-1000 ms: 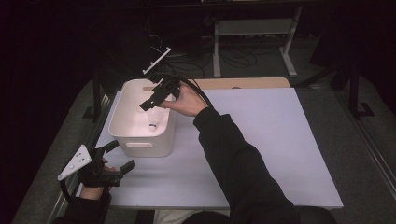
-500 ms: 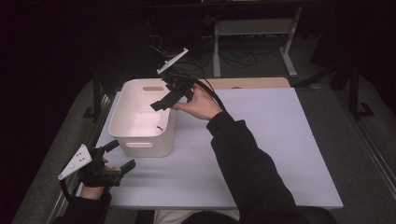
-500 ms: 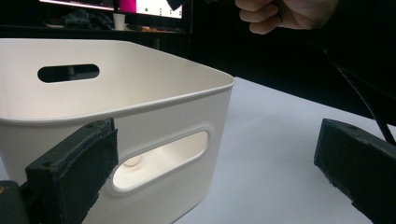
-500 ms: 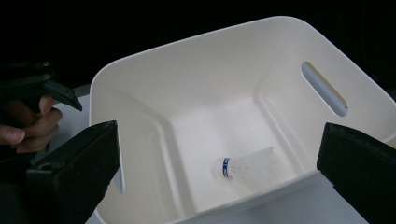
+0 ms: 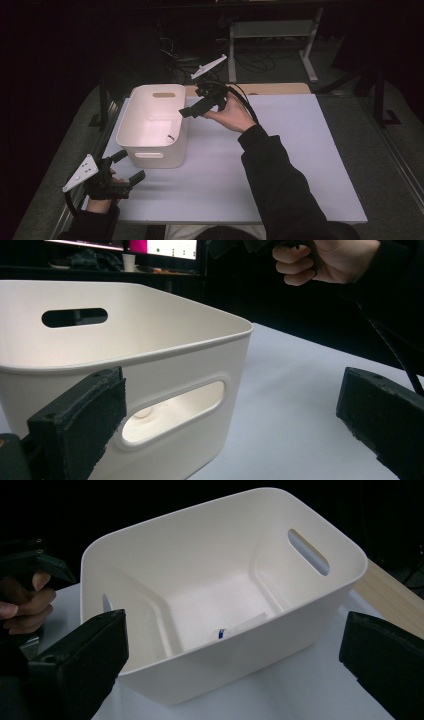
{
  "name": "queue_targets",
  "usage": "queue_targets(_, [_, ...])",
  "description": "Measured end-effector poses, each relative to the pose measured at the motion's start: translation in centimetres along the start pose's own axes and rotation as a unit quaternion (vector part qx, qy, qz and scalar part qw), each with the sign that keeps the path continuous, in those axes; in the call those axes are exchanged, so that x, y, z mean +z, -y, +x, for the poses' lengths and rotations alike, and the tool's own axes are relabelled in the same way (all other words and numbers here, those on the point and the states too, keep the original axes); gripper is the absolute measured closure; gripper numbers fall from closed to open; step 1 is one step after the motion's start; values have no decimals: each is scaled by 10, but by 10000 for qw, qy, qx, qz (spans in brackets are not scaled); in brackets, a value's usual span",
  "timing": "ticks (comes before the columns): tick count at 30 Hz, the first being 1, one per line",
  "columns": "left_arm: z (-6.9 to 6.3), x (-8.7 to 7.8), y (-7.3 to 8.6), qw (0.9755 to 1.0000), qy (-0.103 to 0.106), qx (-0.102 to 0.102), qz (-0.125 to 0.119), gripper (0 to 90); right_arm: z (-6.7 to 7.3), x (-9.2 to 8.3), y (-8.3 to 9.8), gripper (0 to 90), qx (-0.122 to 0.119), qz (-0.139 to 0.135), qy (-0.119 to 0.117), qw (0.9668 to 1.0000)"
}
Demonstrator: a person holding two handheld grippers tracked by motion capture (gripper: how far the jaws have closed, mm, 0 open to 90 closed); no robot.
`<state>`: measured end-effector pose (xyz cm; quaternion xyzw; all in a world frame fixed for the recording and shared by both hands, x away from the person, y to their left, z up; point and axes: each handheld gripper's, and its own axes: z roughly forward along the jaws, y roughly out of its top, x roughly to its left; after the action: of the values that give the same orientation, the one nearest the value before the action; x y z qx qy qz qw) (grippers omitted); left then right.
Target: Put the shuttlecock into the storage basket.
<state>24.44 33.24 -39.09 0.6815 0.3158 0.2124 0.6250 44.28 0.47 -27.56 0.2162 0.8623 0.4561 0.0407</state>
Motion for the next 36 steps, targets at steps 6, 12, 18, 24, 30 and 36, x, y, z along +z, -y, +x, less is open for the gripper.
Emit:
queue_targets(6, [0, 0, 0, 10000, -4, -2, 7, 0, -6, -9, 10, 0, 128, -99, 34, 9999])
queue_targets(12, [1, 1, 0, 10000, -9, -17, 8, 0, -12, -20, 23, 0, 197, -195, 103, 9996])
queue_targets(18, [1, 1, 0, 10000, 5, -28, 13, 0, -19, -33, 39, 0, 248, -230, 214, 9992])
queue_targets(24, [1, 2, 0, 10000, 11, -22, 13, 0, -24, -42, 51, 0, 284, -252, 330, 9987])
queue_targets(30, [1, 2, 0, 10000, 20, -22, 17, 0, -28, -56, 66, 0, 361, -371, 421, 9978])
queue_targets(36, [1, 2, 0, 10000, 24, -23, 19, 0, -27, -65, 77, 0, 355, -455, 453, 9973])
